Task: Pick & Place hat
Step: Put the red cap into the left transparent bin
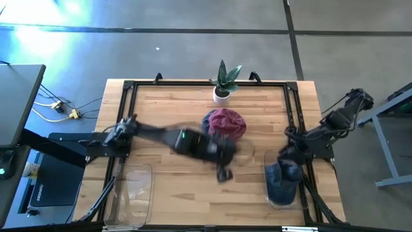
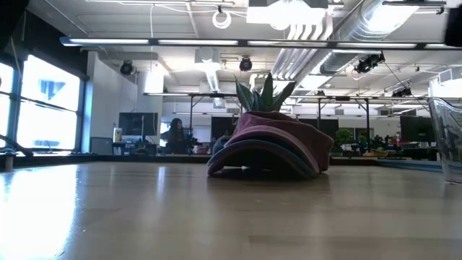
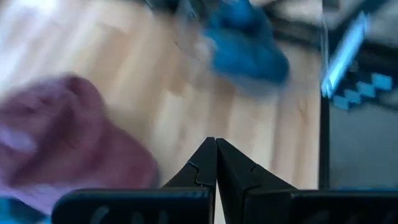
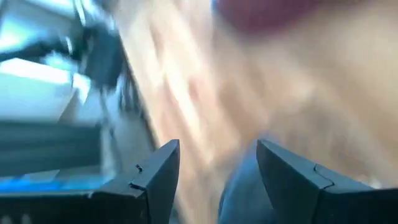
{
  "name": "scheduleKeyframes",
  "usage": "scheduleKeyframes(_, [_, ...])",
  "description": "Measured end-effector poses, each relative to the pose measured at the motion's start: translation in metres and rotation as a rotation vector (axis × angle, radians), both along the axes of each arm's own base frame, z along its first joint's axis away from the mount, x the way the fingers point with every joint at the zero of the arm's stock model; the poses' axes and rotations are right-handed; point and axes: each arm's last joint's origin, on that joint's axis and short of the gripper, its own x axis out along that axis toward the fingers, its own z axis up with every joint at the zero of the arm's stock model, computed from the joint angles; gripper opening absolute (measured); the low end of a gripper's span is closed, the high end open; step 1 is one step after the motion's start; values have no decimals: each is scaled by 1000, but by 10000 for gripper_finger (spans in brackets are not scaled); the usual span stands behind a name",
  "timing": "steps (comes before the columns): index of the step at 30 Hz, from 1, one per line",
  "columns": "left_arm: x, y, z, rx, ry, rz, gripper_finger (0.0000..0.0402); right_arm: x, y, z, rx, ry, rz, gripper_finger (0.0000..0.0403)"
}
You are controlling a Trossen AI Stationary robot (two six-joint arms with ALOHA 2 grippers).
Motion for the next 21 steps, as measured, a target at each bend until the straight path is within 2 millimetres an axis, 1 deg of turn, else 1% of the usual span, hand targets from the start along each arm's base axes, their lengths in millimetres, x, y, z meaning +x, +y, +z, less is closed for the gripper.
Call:
scheduleKeyframes(1, [2, 15, 2, 3, -6, 29, 0, 3, -2, 1, -57, -48, -35, 209])
scheduleKeyframes(3, [-1, 40, 7, 6, 20, 73, 0, 7, -8, 2, -167, -95, -115, 209])
scheduleKeyframes(4, [-3, 53, 8, 7, 46, 89, 0, 10, -11, 1, -226, -101, -148, 209])
scheduleKeyframes(6, [-4, 77, 13, -18, 46, 104, 0, 16, -16, -1, -338, -91, -181, 209])
scheduleKeyframes(8, [-7, 95, 10, -36, 97, 123, 0, 24, -21, -4, -421, -60, -190, 211])
scheduleKeyframes(10, [-8, 105, 4, -46, 163, 115, 0, 33, -28, -10, -469, -31, -182, 217])
scheduleKeyframes(12, [-13, 105, -1, -34, 230, 112, 0, 43, -35, -22, -486, 10, -145, 226])
scheduleKeyframes(14, [-13, 102, -7, -14, 256, 118, 0, 54, -45, -34, -495, 23, -97, 235])
scheduleKeyframes(18, [-9, 85, -27, -22, 305, 89, 0, 75, -70, -54, -507, -36, -26, 243])
scheduleKeyframes(21, [-3, 67, -35, -66, 267, 44, 0, 89, -88, -67, -498, -106, 17, 239])
